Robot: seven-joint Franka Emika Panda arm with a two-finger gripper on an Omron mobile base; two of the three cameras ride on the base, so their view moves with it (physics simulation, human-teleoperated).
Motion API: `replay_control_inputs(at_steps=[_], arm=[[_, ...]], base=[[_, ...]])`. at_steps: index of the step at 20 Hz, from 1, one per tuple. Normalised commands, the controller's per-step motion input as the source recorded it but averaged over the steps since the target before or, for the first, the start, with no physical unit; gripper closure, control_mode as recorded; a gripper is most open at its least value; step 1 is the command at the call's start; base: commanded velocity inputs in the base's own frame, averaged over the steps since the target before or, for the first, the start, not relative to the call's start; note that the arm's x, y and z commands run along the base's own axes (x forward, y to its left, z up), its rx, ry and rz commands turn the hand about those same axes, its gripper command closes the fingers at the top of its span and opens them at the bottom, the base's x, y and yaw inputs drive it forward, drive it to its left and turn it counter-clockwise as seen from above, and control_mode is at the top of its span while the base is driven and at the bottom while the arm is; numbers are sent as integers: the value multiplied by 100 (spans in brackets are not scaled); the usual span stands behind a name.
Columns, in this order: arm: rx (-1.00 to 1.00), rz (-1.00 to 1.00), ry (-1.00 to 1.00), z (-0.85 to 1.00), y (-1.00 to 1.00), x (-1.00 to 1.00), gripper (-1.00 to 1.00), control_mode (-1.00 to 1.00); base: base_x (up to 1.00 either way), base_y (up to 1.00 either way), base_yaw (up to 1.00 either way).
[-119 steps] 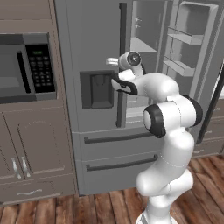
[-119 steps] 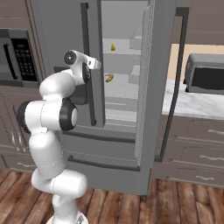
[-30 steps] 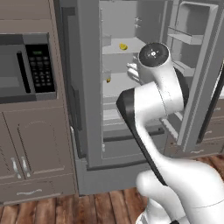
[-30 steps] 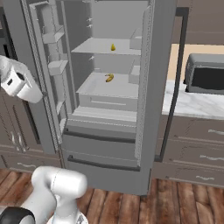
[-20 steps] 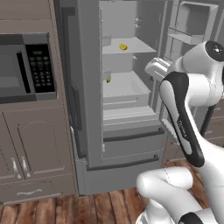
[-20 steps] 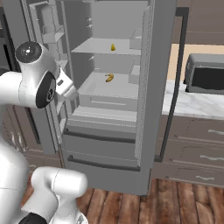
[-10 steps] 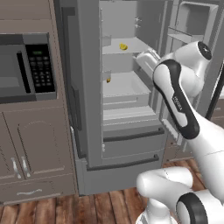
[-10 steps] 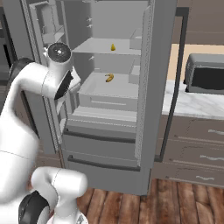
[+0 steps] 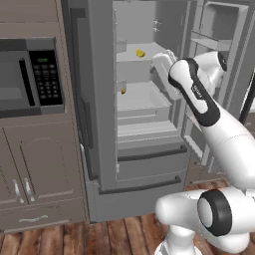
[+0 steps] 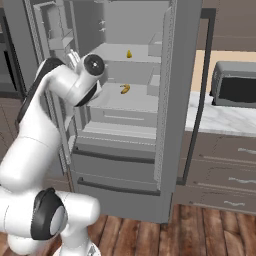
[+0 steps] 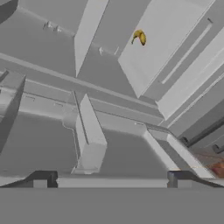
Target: Take the lemon wedge from the fridge and place it on the plate with fish on the dining counter.
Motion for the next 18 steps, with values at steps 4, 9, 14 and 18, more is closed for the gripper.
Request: replay_control_inputs(at_steps=[4, 9, 14, 18], arm=[[11, 0, 0, 0, 25, 79, -100, -100], [8, 2, 0, -1, 30, 78, -100, -100], [6, 10, 7, -9, 40, 50, -100, -100], [4, 17, 16, -11, 52, 26, -100, -100]], base=[[0, 0, 0], [0, 0, 0], [0, 0, 0], [0, 0, 0]])
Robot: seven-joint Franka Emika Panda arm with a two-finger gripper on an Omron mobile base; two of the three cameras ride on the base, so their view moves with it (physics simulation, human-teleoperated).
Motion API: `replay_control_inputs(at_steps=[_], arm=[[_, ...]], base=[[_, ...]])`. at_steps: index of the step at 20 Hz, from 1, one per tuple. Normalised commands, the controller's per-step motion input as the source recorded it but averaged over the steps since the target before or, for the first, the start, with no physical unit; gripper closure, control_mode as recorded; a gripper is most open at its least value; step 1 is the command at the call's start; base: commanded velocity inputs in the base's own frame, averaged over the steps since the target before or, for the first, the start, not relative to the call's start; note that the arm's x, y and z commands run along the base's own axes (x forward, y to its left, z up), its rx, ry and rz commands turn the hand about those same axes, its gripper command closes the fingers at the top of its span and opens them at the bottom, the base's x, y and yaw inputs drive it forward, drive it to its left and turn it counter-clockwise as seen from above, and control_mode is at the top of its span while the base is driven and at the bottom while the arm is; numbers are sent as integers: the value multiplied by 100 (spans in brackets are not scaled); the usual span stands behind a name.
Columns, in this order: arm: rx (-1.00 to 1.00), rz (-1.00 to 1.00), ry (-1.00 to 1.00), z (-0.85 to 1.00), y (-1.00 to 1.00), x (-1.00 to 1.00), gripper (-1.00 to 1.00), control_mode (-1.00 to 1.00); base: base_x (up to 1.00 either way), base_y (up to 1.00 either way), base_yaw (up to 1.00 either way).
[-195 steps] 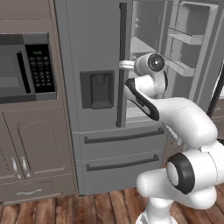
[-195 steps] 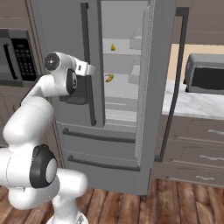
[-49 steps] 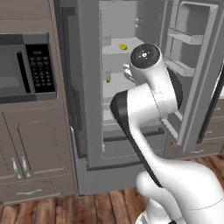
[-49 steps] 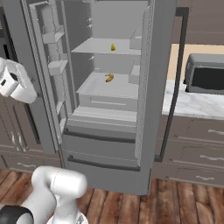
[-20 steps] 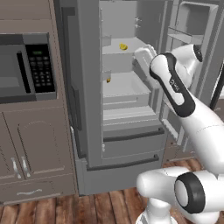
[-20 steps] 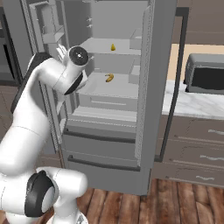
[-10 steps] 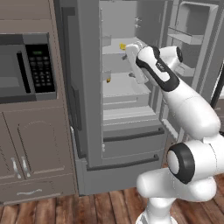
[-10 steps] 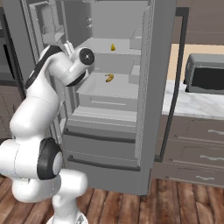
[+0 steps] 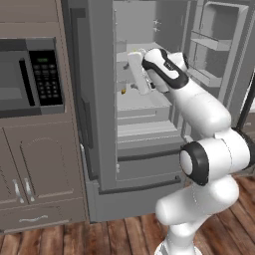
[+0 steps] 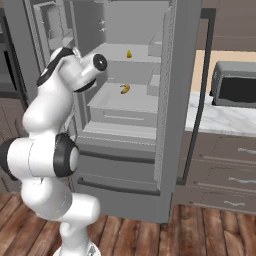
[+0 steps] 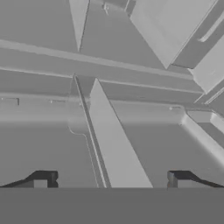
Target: Take the lemon wedge from the fridge and place it on the plate with fish on the dining counter.
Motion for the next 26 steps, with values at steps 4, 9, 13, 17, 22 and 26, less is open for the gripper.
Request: replay_control_inputs(at_steps=[4, 9, 13, 17, 22, 26], arm=[[5, 20, 16, -11, 57, 21, -100, -100], [7, 25, 13, -7, 66, 12, -100, -100], [14, 26, 2, -12, 81, 6, -100, -100], [12, 16, 2, -15, 63, 11, -100, -100], [1, -11, -7, 0, -35, -58, -100, -100], [0, -20, -25, 0, -100, -100, -100, -100]], base=[[0, 0, 0], [0, 0, 0], [0, 0, 0], [0, 0, 0], [0, 0, 0], [0, 0, 0]])
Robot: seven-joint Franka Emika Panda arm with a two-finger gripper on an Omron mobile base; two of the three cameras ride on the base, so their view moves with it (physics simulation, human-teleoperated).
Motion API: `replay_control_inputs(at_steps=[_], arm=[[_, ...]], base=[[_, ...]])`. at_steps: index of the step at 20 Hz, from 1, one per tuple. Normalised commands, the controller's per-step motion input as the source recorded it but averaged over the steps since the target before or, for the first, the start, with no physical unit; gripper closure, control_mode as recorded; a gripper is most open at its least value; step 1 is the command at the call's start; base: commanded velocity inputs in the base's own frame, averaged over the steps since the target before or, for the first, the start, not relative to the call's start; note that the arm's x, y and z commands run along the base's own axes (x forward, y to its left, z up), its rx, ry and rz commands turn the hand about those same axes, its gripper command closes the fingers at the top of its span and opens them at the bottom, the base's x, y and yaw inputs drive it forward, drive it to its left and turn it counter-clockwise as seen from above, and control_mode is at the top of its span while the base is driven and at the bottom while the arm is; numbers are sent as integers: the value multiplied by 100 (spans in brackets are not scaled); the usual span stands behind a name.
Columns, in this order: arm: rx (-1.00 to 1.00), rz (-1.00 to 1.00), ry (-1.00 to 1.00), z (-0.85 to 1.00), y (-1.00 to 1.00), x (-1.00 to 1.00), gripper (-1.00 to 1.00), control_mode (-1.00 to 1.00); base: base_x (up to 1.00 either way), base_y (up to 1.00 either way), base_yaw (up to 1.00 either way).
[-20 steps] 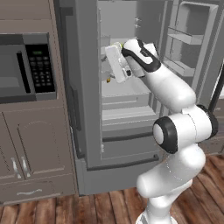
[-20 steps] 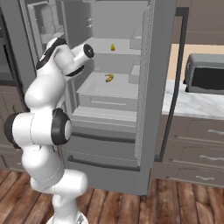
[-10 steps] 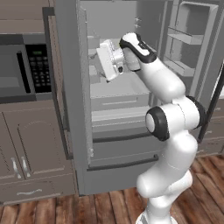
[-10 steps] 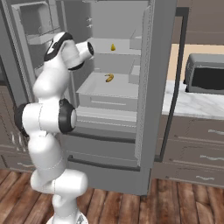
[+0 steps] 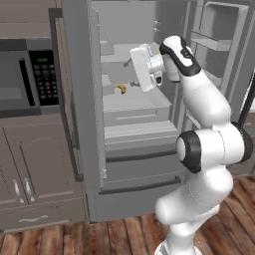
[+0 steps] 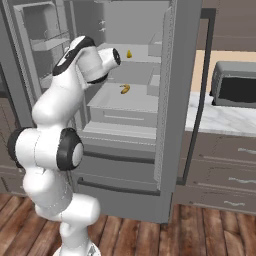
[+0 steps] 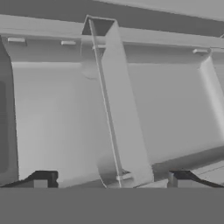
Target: Take the lemon wedge from the fridge and place it on the plate with fish on the dining counter.
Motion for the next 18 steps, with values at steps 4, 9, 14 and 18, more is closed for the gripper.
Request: replay_control_inputs(at_steps=[4, 9, 14, 18], arm=[[-3, -20, -25, 0, -100, -100, -100, -100], [-26, -12, -30, 0, -91, -100, -100, -100], [-54, 1, -19, 3, -27, -97, -100, -100], [-69, 14, 5, 0, 0, -44, -100, -100]], base=[[0, 0, 0], [0, 0, 0], [0, 0, 0], [0, 0, 0]])
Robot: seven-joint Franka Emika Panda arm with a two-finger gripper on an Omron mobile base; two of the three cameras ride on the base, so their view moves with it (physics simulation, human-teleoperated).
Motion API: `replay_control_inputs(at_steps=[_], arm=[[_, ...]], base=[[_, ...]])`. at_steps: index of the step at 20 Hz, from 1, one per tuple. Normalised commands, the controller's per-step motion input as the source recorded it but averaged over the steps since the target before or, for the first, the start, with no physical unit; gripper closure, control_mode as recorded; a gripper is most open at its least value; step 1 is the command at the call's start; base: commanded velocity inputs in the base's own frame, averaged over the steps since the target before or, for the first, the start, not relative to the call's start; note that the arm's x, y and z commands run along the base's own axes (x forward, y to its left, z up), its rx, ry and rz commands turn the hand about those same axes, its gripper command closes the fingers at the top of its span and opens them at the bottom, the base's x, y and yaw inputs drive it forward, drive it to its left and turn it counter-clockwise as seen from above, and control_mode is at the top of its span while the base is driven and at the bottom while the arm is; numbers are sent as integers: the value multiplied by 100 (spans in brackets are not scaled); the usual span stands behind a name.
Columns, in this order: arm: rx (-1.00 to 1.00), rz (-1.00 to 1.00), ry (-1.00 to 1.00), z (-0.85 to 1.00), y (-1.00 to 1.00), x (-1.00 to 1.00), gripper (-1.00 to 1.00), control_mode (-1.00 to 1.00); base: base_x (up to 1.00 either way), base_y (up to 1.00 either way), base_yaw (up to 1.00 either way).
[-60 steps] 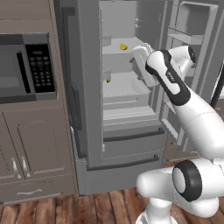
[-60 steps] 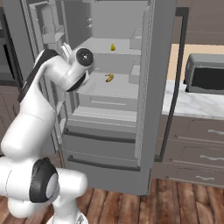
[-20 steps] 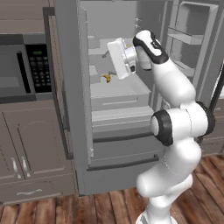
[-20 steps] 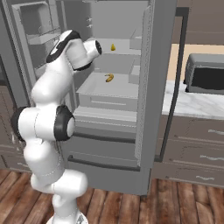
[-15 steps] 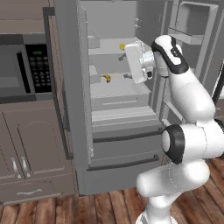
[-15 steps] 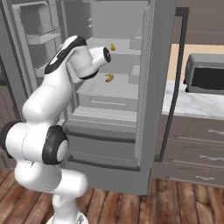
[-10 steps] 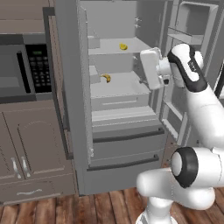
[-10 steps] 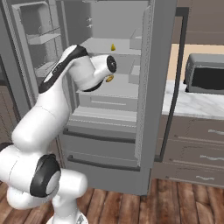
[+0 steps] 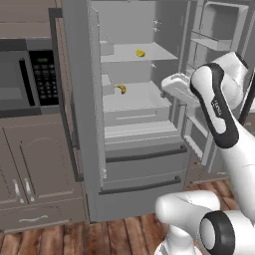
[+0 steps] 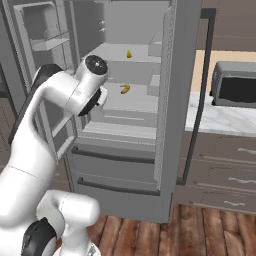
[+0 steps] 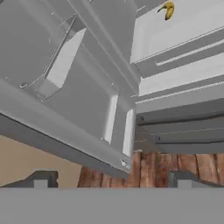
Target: Take the lemon wedge from the fridge and place it on the plate with fish on the dining counter.
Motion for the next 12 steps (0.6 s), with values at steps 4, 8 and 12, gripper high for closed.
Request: replay_control_inputs(at_steps=[4, 8, 12], arm=[[-67, 14, 8, 0, 9, -15, -100, -100], [-39, -6, 0, -1, 4, -13, -100, -100], [-7, -24, 8, 2, -44, -4, -100, -100]], base=[[0, 0, 0], [0, 0, 0], [0, 0, 0]])
